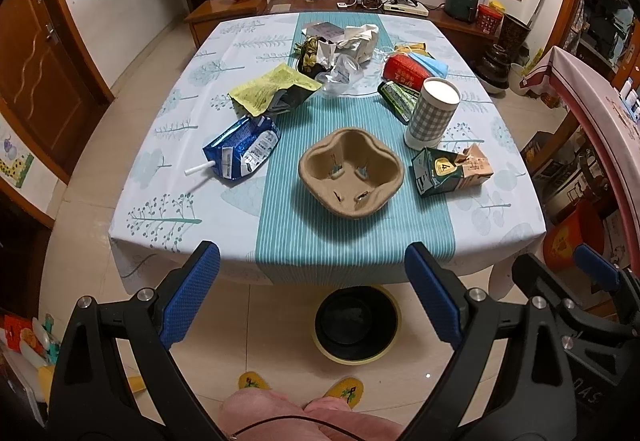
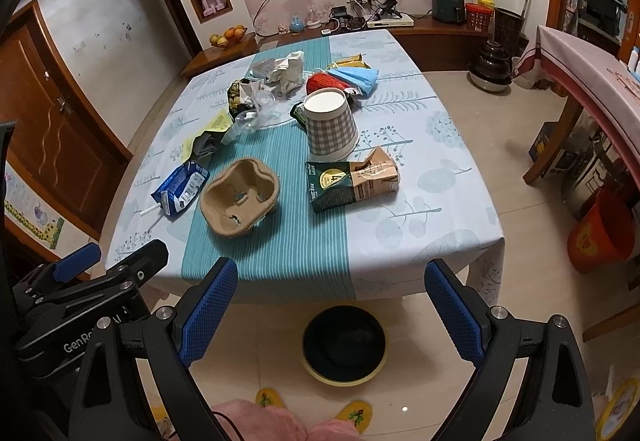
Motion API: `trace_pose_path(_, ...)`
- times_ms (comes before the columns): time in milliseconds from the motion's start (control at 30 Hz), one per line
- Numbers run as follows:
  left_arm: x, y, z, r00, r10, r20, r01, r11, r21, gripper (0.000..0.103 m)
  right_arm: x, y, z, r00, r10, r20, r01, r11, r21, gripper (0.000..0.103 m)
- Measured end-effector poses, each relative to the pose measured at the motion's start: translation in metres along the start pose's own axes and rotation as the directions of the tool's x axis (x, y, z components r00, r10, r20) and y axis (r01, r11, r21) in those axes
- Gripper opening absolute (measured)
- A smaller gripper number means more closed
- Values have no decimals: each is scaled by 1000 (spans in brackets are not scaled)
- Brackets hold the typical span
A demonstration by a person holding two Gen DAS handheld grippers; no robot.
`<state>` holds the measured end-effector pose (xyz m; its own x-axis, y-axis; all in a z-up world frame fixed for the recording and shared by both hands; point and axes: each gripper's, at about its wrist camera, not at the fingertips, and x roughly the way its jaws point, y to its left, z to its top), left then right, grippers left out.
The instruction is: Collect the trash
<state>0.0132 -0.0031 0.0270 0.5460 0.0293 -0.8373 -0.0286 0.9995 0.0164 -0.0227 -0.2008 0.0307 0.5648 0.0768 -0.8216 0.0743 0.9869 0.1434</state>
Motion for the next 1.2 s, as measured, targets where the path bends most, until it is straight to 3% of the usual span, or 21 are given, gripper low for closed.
trace_pose_path(200,2,1,12,1000,-10,-3,10,1000,16,92,8,1,14,999,35,-18,-35,999,24,96)
trace_pose_path(400,19,-1,36,999,-41,-33,42,998,39,92,15,-1,39,998,56,16,-57,995,81,94)
trace_pose_path(567,38,-4,71,997,-75,-37,78,992,101,92,34,-1,63,1000,18,-9,-16,984,179,86)
trace_pose_path(767,78,-3,114,991,-96,-94,112,975,189,92,78,-14,86,996,-8,-89,39,933,358,84)
trace_pose_path(933,128,6,140,970,-131,-205,178,957,227,92,126,-33,91,982,-10,-190,106,858,502,84)
trace_pose_path(1067,164,4,146,953,-142,-269,225,925,305,92,162,-46,89,968,6,-252,150,790,594,81)
trace_pose_path(1200,190,-5,144,932,-151,-329,275,887,370,87,189,-48,91,957,-5,-291,195,750,632,81)
